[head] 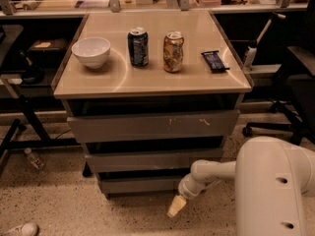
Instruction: Open bottom drawer
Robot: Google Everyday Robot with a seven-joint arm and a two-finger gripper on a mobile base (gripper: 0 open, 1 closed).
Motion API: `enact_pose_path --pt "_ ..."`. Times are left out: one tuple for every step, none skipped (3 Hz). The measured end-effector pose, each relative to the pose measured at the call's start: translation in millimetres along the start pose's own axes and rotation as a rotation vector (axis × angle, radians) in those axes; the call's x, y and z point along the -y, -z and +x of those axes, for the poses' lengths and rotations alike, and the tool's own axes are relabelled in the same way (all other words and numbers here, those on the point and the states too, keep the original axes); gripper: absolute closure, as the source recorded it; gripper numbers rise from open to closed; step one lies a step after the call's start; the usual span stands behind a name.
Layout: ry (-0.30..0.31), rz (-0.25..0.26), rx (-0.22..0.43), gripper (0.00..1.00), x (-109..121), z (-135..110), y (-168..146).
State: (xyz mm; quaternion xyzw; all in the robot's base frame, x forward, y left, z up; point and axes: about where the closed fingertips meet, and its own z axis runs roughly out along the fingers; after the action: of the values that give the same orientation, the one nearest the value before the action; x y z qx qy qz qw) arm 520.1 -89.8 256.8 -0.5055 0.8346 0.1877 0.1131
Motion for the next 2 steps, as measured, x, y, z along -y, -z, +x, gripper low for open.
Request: enact_pose_path --pt "0.000 0.000 0.000 0.00 0.1 -0.1 -0.1" --pt "0.004 0.040 0.013 0.00 13.9 -5.5 -10.5"
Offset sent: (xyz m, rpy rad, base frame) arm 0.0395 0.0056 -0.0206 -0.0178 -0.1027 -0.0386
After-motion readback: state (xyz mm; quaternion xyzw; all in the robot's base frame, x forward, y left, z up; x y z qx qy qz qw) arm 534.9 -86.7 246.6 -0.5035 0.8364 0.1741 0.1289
